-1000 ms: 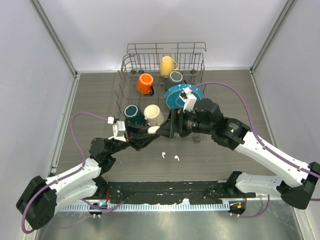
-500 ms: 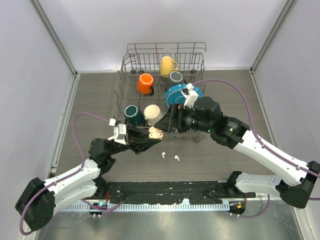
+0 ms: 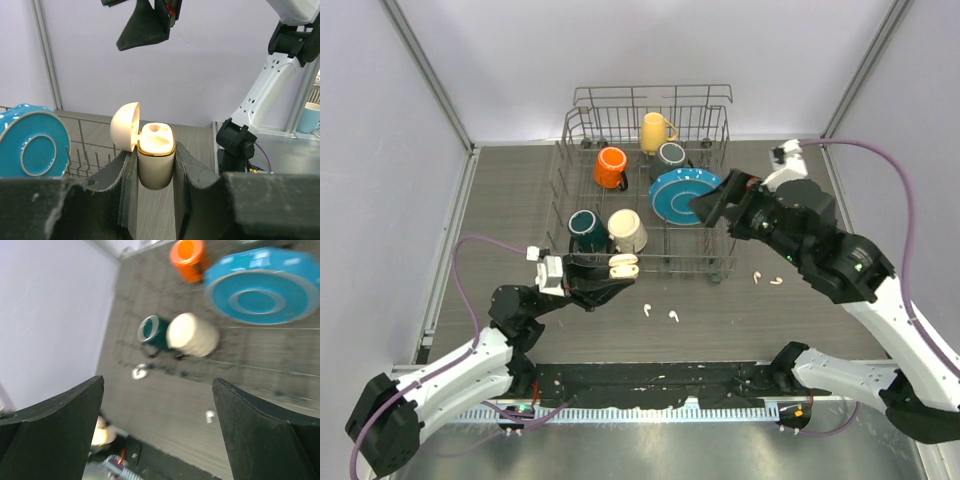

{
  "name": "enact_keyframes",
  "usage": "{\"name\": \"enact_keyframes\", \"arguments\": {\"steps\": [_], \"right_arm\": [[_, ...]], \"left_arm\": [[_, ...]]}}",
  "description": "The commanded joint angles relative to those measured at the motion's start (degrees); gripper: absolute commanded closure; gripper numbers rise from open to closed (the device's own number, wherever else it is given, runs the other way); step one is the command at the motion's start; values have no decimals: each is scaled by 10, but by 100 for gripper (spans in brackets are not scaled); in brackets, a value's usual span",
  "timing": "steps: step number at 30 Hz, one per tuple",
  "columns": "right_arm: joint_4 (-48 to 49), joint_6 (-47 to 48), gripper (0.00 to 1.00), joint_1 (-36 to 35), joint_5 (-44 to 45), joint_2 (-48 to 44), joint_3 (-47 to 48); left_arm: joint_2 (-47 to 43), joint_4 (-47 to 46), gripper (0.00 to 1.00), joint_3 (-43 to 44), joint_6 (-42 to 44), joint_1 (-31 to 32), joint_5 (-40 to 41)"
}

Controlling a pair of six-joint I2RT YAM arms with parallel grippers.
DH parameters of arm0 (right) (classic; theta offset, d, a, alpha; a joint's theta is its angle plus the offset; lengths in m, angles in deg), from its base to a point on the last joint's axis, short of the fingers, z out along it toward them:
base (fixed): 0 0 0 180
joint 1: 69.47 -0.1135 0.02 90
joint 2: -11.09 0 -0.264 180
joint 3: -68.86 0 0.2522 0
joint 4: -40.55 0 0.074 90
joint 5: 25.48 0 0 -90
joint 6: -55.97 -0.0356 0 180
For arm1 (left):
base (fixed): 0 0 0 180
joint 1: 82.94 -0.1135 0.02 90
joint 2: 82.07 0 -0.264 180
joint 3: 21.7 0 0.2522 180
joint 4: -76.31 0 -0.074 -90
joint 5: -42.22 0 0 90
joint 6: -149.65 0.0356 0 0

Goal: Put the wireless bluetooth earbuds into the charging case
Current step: Open the charging case.

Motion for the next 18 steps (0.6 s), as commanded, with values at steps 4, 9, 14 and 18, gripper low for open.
{"name": "enact_keyframes", "arguments": {"steps": [4, 9, 14, 18], "right_arm": [[-244, -8, 7, 160, 150, -41, -13], [-260, -9, 11, 286, 124, -42, -86], [-228, 4, 16, 421, 38, -16, -157], [-210, -18, 23, 486, -12, 16, -213]], "left_arm": [[-46, 39, 100, 5, 30, 2, 16], [-65, 63, 100, 4, 46, 2, 16], [-63, 57, 100, 4, 33, 2, -1], [-67, 53, 100, 2, 25, 1, -4]]}}
